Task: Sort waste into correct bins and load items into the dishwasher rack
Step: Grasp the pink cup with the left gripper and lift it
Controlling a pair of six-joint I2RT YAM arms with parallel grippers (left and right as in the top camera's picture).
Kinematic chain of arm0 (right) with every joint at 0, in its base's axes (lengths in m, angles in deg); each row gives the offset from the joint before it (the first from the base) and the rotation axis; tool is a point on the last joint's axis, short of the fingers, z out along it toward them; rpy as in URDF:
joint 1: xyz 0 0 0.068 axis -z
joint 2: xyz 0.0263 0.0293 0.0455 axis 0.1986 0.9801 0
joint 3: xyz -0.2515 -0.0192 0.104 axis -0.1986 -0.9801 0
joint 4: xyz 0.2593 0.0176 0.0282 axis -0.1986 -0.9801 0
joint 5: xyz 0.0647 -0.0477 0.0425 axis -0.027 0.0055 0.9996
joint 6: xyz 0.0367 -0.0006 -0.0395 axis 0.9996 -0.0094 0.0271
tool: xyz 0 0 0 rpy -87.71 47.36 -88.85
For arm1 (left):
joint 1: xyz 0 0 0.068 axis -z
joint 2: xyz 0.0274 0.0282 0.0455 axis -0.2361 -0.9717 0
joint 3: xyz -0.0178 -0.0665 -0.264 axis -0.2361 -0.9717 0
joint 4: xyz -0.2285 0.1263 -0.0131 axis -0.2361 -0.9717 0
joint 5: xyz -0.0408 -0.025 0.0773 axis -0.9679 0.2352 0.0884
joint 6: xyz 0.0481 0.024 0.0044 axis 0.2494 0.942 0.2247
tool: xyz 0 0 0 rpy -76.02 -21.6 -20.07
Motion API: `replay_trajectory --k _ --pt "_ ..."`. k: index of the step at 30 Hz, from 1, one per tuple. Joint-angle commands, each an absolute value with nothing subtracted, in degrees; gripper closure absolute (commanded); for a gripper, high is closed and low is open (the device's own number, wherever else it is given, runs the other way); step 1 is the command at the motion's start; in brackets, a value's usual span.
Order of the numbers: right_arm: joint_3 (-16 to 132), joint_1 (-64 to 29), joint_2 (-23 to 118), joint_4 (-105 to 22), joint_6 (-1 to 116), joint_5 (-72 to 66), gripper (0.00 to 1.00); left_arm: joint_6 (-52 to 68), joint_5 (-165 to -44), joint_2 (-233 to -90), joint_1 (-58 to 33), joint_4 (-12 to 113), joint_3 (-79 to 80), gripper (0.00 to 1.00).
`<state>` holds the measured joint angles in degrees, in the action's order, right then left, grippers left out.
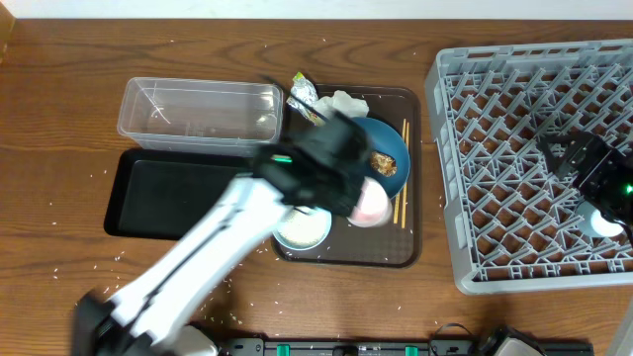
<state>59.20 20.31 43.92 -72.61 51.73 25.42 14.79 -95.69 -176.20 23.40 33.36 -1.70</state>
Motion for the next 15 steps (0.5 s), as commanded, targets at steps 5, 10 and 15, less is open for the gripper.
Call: replay_trajectory --k 5,10,15 --pt "59.7 14.35 43.83 -74.51 36.49 59.15 0.06 23.42 -142.87 -170.45 1.22 33.69 -0.48 0.94" --pt "59.7 5.23 43.83 -72.17 34.02 63.08 0.08 23.79 -157.04 -170.78 -3.55 35.44 -0.48 0.94" --pt "59.7 -5.81 43.83 -65.75 32.8 63.06 0.1 23.72 -165.06 -170.78 -3.57 38.8 -0.48 0.94"
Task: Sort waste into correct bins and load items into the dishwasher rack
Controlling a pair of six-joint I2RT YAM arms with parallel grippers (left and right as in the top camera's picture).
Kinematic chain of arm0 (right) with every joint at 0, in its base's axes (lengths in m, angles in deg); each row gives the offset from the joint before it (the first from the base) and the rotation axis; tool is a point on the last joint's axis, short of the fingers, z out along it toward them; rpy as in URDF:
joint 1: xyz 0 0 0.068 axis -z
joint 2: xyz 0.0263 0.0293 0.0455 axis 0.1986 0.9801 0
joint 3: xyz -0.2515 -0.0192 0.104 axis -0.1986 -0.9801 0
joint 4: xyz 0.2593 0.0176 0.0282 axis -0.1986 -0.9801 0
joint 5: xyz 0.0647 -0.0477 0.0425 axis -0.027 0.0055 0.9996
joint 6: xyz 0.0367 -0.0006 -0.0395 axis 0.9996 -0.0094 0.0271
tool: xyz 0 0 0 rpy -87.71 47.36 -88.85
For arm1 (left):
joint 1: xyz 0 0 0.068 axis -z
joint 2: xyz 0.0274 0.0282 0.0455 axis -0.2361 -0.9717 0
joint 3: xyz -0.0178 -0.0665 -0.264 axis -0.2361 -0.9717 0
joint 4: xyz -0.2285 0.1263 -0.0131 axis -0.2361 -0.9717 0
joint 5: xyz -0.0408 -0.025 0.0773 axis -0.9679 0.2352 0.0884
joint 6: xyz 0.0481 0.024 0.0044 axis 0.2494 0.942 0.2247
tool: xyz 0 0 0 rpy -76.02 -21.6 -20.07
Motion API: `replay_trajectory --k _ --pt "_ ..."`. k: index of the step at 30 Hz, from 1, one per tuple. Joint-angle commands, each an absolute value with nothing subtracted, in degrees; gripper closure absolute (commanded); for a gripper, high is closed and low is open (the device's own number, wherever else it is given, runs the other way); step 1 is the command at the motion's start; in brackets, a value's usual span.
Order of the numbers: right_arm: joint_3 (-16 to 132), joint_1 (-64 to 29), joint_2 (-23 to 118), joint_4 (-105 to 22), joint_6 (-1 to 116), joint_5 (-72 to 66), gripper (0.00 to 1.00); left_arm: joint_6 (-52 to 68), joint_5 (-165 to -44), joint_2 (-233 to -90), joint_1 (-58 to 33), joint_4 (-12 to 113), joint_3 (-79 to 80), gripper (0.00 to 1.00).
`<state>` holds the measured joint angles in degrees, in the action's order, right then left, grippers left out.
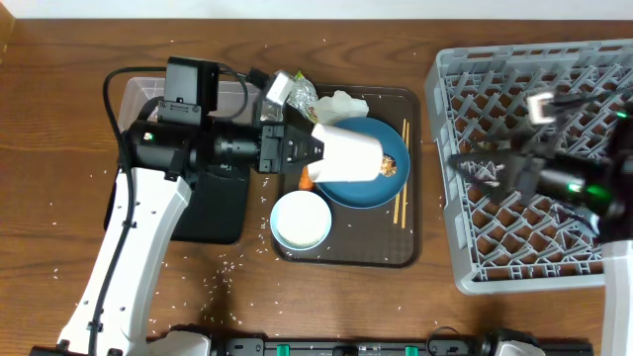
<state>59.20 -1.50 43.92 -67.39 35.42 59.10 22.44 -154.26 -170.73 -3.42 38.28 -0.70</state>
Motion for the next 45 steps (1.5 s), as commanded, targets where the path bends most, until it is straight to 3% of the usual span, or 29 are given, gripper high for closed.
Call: replay_trajectory --k 1,15,25,27,30,32,36,45 --pt "59.7 -7.9 43.83 -63.91 32.84 63.08 0.1 23.72 -165.04 -170.78 -3.57 38.78 -0.48 0.94" --pt "59.7 -28.36 45.97 -44.94 37.58 55.08 0.11 23.77 -166.5 -170.76 -3.57 38.83 -0.48 0.94" --pt "59.7 -33.04 47.63 -42.08 39.0 48.87 0.37 23.75 -166.28 -170.78 -3.57 39.94 -0.48 0.93" --pt "59.7 -32.49 47.11 -41.38 40.88 48.63 0.42 23.75 -166.28 -170.78 -3.61 40.14 -0.48 0.67" --pt "59.7 -31.07 45.58 -41.71 41.04 48.11 0.48 23.72 -165.56 -170.78 -3.64 41.34 -0.48 0.57" --pt "59.7 -29.37 44.13 -42.56 42.02 46.21 0.48 23.68 -162.72 -170.78 -3.64 41.62 -0.48 0.42" --pt "59.7 -23.05 41.21 -48.15 46.74 36.59 0.47 21.15 -158.11 -170.78 -4.23 42.0 -0.48 0.29" --pt "59.7 -0.67 39.81 -67.74 55.16 6.71 0.48 18.09 -158.13 -170.78 -6.48 42.87 -0.48 0.29"
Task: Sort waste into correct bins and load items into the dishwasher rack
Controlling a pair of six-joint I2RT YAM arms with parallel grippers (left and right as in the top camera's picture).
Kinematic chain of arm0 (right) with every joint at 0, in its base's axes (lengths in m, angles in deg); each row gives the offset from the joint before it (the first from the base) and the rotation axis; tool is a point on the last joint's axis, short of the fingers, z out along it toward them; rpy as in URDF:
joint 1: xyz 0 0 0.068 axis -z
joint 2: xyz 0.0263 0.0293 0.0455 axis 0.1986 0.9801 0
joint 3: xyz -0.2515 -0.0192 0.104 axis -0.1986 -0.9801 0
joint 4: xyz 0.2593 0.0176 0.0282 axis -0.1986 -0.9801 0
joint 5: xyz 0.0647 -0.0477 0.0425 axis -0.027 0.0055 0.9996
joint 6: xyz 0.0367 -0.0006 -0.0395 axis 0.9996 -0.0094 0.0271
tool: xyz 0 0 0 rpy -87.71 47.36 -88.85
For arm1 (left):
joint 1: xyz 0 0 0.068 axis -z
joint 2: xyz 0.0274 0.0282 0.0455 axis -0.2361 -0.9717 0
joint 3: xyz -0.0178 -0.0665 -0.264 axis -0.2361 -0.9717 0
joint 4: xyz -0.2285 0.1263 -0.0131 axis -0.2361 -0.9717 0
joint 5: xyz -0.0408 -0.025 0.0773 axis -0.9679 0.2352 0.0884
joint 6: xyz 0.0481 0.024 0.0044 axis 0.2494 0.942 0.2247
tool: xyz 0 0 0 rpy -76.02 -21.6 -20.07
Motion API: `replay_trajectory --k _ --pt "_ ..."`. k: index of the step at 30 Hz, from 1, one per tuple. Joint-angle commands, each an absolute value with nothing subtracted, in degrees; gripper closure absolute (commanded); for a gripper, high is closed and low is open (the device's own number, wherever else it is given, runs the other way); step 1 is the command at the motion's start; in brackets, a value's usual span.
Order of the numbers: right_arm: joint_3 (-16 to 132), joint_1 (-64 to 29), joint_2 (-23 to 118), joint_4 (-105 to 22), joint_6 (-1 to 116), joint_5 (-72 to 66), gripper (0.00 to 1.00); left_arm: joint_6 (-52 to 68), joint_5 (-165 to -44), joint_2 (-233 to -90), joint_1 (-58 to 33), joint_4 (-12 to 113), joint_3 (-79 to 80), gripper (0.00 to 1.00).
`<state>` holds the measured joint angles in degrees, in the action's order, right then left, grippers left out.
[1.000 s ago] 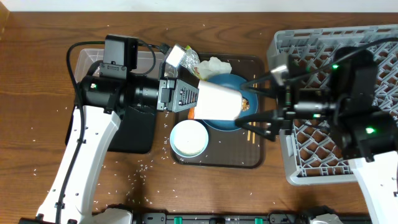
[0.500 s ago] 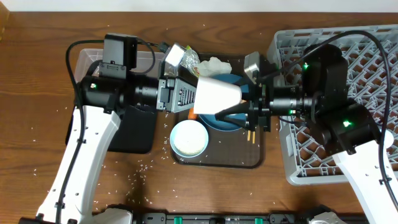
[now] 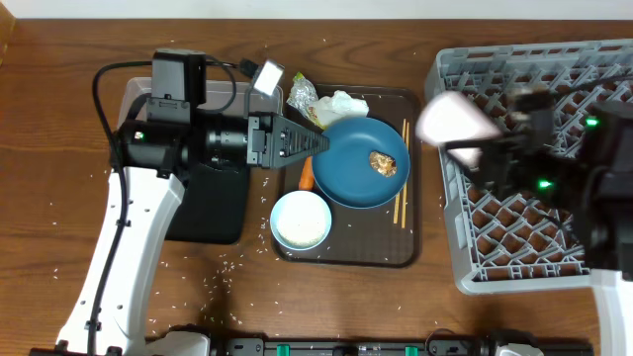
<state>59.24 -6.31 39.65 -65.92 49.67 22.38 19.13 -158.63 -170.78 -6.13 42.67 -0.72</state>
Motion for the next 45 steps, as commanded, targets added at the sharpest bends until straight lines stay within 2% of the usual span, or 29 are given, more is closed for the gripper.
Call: replay_trajectory --k 1,9,21,28,31,36,38,45 --pt "59.7 2.24 40.07 -68.9 56.91 2.67 0.48 18.09 -158.13 -170.78 -6.48 42.85 -0.48 0.29" --pt "59.7 21.97 43.83 -66.75 67.51 -17.2 0.48 18.11 -158.11 -170.78 -6.45 42.85 -0.48 0.28" --pt "59.7 35.63 58.28 -60.15 77.23 -17.5 0.44 18.11 -158.11 -170.78 -6.45 42.8 -0.48 0.29" --pt "59.7 41.19 65.82 -58.6 77.63 -10.95 0.42 18.11 -158.09 -170.78 -6.45 42.78 -0.48 0.29" --pt "59.7 42.98 68.99 -56.83 76.66 -4.74 0.35 18.13 -158.06 -170.78 -6.45 42.8 -0.5 0.29" --pt "59.7 43.9 72.53 -54.78 73.32 1.49 0.3 18.13 -158.04 -170.78 -6.45 42.63 -0.59 0.29" --pt "59.7 43.98 72.92 -54.32 73.21 3.15 0.27 18.13 -158.04 -170.78 -6.45 42.59 -0.59 0.29" --pt "59.92 43.96 67.5 -51.06 68.62 14.62 0.26 18.11 -157.45 -170.78 -6.45 42.59 -0.59 0.29"
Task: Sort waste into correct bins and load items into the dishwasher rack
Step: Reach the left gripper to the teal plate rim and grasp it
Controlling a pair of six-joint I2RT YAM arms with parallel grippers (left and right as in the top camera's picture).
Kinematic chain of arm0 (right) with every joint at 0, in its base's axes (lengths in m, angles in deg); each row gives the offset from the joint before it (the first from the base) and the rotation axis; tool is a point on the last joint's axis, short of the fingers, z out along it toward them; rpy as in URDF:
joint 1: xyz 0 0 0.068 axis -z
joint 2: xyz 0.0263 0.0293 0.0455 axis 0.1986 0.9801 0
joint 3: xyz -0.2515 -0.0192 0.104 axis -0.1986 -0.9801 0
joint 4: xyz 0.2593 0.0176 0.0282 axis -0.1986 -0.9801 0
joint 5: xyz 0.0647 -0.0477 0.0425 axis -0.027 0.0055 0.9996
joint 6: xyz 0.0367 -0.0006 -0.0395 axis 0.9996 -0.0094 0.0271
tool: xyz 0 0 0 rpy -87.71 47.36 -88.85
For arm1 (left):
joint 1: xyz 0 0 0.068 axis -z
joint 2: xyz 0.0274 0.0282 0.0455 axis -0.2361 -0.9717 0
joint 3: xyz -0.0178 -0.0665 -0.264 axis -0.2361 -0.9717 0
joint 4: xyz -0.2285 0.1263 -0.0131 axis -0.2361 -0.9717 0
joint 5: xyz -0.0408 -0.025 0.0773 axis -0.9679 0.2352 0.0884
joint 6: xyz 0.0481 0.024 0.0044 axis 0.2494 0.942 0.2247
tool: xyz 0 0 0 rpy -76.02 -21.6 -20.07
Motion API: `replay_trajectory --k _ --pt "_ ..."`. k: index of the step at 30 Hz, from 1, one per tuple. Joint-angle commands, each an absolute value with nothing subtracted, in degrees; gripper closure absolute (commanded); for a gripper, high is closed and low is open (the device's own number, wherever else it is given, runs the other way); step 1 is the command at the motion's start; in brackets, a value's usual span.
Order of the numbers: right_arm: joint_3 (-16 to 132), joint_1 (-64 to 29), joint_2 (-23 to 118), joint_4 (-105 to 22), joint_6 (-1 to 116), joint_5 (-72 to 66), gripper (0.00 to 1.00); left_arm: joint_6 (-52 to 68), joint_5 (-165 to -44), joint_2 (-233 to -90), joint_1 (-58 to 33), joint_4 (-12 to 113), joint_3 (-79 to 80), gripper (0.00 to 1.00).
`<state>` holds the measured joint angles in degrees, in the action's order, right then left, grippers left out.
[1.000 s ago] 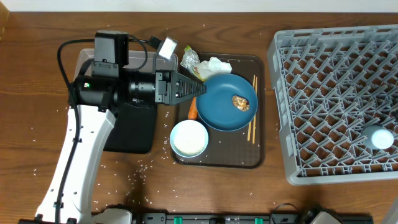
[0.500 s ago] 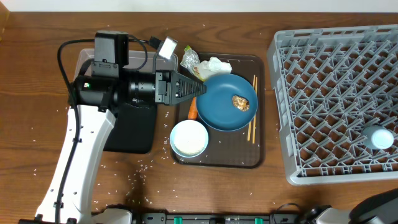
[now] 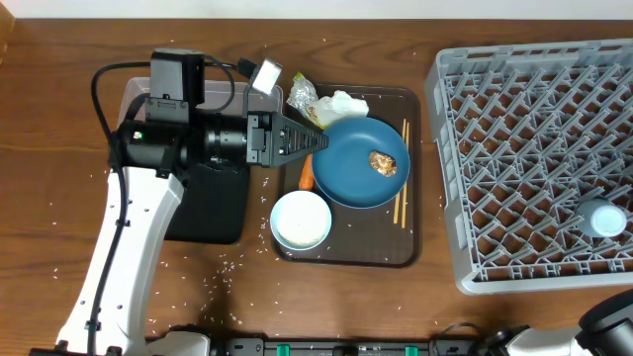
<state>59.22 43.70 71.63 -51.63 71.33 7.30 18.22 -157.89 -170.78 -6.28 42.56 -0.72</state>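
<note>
My left gripper (image 3: 318,143) reaches right from over the clear bin, its tips at the left rim of the blue plate (image 3: 348,176). It looks open and holds nothing. The plate carries a brown food scrap (image 3: 382,162). It lies on the brown tray (image 3: 346,252) with a white bowl (image 3: 301,220), chopsticks (image 3: 401,188), an orange scrap (image 3: 307,176), a foil wrapper (image 3: 302,97) and a crumpled napkin (image 3: 346,101). A white cup (image 3: 599,218) stands in the grey dishwasher rack (image 3: 534,138), near its right side. My right gripper is out of view.
A clear plastic bin (image 3: 134,104) sits at the back left, with a black tray bin (image 3: 213,213) in front of it, both partly under my left arm. Rice grains are scattered on the wooden table (image 3: 59,198). The rack fills the right side.
The right arm, which held the white cup over the rack's left part, has left the view. A white cup now stands in the rack near its right side. The left arm has not moved.
At first my left arm was blurred over the brown tray with a cup. Then it held the white cup over the blue plate while the right arm reached in. Later the right gripper had the cup over the rack, and now a cup rests in the rack.
</note>
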Motion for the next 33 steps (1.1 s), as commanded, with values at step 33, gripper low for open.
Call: replay_trajectory --k 33 --pt "59.86 0.12 44.0 -69.99 52.49 14.45 0.12 15.48 -83.53 -183.91 9.68 29.06 -2.51 0.3"
